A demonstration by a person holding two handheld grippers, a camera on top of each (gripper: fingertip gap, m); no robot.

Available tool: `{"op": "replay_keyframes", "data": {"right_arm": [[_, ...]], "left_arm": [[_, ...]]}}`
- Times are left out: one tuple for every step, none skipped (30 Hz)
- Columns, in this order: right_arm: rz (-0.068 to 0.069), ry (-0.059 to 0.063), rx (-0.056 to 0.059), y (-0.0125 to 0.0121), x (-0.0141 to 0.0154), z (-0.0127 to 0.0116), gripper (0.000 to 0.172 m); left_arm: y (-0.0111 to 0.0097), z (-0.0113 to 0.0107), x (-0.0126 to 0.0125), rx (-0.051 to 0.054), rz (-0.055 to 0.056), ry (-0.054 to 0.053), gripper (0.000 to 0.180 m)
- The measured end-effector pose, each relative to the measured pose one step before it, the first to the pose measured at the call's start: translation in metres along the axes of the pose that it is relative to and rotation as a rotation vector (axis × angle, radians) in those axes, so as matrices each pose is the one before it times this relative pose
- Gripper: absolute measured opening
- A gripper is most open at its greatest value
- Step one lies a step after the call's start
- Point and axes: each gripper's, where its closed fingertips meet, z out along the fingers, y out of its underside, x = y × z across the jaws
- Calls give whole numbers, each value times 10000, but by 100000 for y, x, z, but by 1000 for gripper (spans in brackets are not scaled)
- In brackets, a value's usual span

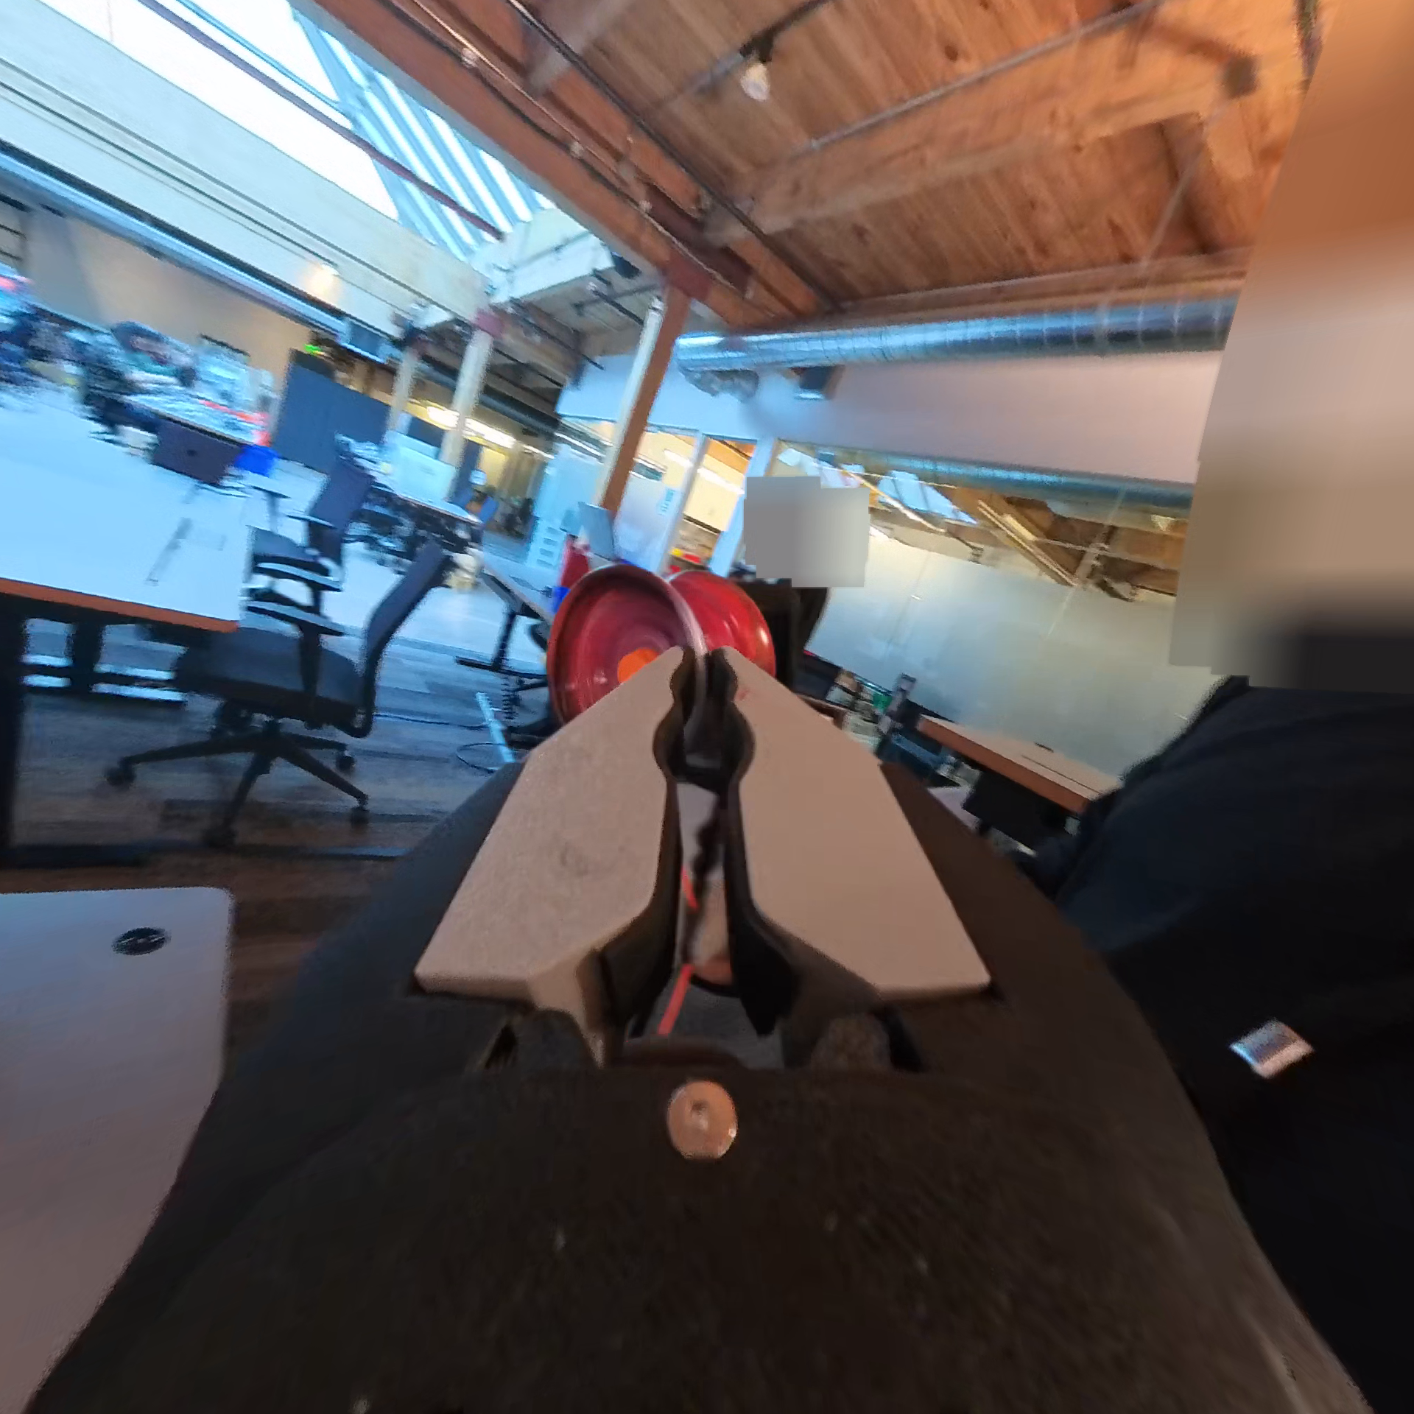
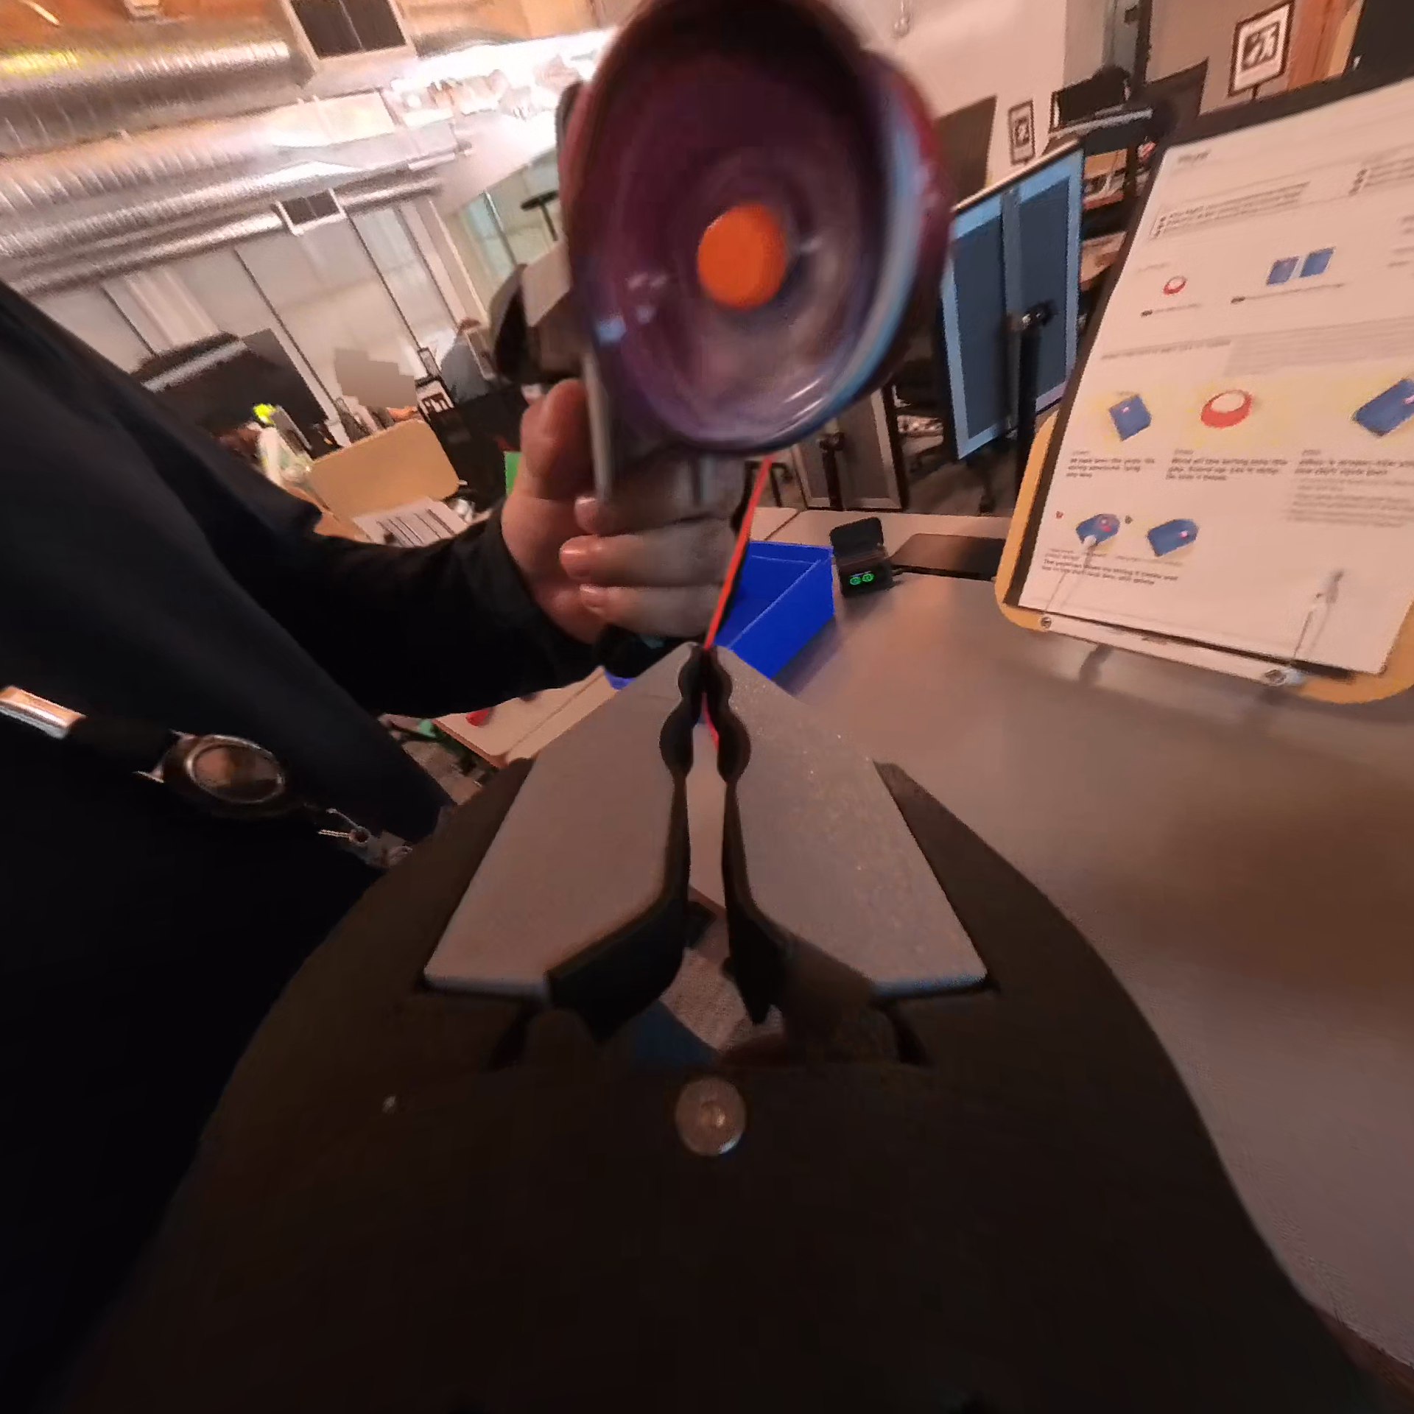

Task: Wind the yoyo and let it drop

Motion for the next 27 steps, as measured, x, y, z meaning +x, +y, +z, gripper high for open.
{"op": "replay_keyframes", "data": {"right_arm": [[165,-64,-64,380,-263,193,0],[50,36,-195,545,-160,195,0],[-28,92,-279,639,-125,204,0],[-74,84,-311,607,-173,189,0],[-134,84,-292,436,-216,125,0],[-199,85,-217,142,-258,12,0],[-227,20,-158,-149,-335,-105,0],[-217,-41,-145,-317,-391,-178,0],[-210,-58,-160,-405,-361,-221,0],[-245,13,-182,-412,-220,-261,0],[-321,128,-233,-363,2,-348,0],[-359,188,-314,-245,197,-481,0],[-355,257,-307,-238,387,-649,0],[-319,362,-222,-341,650,-855,0],[-264,429,-217,-304,870,-978,0],[-230,447,-259,-165,1015,-1003,0],[-208,439,-228,-116,1074,-996,0],[-180,403,-232,14,1076,-847,0],[-170,317,-359,329,969,-573,0],[-163,210,-290,350,767,-270,0],[-128,126,-138,221,561,2,0],[-37,29,4,84,379,197,0],[75,-40,83,43,272,358,0],[133,-66,97,123,205,492,0],[143,-105,108,234,94,598,0],[145,-200,182,223,-161,659,0],[136,-272,315,120,-418,712,0]], "left_arm": [[-81,-168,-875,29,137,-521,1],[13,-162,-916,-66,221,-538,1],[75,-175,-985,-93,286,-594,1],[251,-154,-1028,-171,353,-615,1],[606,-41,-659,-342,407,-371,1],[931,64,-400,-501,413,-253,1],[1005,118,-285,-469,484,-294,1],[1039,191,-29,-453,536,-221,1],[1027,257,253,-444,554,-99,1],[954,298,361,-423,585,-69,1],[831,299,429,-373,656,-39,1],[658,252,443,-267,672,-14,1],[565,202,441,-199,485,62,2],[559,153,502,-204,217,217,2],[309,39,564,-44,89,305,2],[60,-87,558,81,36,311,1],[86,-122,476,16,-8,290,2],[-43,-149,557,78,49,339,1],[-343,-182,560,205,6,318,2],[-385,-132,651,174,-20,398,1],[-327,-33,558,93,-49,340,2],[-218,65,501,6,-32,315,1],[-235,88,579,41,-66,374,2],[-557,44,749,257,-237,507,2],[-900,-28,706,493,-419,495,1],[-980,-61,530,541,-472,400,2],[-937,-115,397,504,-315,283,1]]}}
